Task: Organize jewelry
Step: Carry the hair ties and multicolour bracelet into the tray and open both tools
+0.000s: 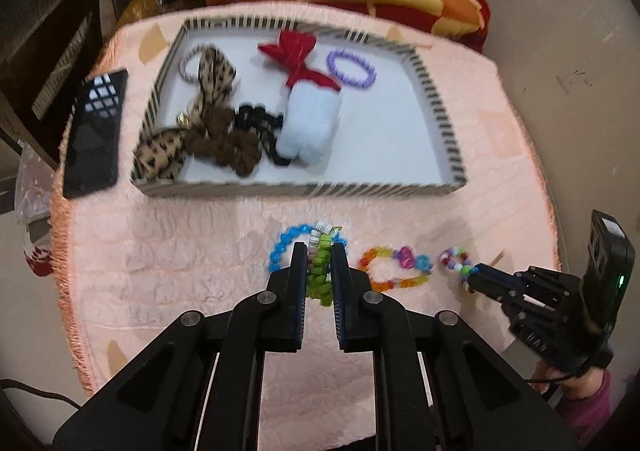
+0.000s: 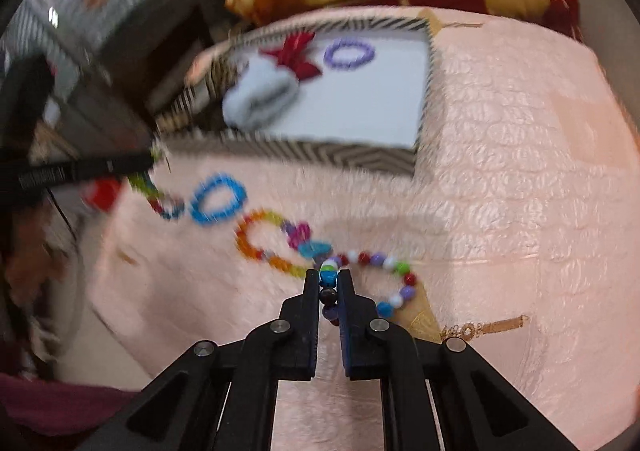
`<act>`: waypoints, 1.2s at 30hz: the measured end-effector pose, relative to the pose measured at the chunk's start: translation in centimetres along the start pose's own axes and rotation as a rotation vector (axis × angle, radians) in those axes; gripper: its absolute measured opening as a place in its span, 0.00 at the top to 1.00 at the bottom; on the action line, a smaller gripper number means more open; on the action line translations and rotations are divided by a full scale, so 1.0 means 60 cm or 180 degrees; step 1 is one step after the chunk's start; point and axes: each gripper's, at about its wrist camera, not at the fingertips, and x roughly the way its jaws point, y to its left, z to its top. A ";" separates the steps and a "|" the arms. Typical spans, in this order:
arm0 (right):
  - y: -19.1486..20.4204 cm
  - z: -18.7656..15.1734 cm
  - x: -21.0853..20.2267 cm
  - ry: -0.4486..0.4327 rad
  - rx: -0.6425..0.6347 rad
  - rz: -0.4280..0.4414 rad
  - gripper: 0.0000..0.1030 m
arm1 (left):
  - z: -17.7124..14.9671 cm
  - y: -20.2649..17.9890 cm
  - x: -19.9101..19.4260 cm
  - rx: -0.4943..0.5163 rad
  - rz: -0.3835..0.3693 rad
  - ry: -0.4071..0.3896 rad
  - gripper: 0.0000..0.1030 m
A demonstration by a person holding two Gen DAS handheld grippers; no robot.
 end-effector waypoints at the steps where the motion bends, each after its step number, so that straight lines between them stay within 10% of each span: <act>1: -0.008 0.006 -0.013 -0.0071 0.0084 0.0071 0.92 | 0.005 -0.006 -0.012 0.0024 0.0011 -0.0049 0.90; 17: -0.007 0.089 -0.072 -0.0530 0.0353 0.0336 0.92 | 0.077 -0.068 -0.046 0.0240 0.0033 -0.0301 0.90; 36: -0.050 0.242 -0.006 -0.0607 0.0536 0.0259 0.92 | 0.148 -0.112 0.091 0.0395 0.0119 0.0024 0.90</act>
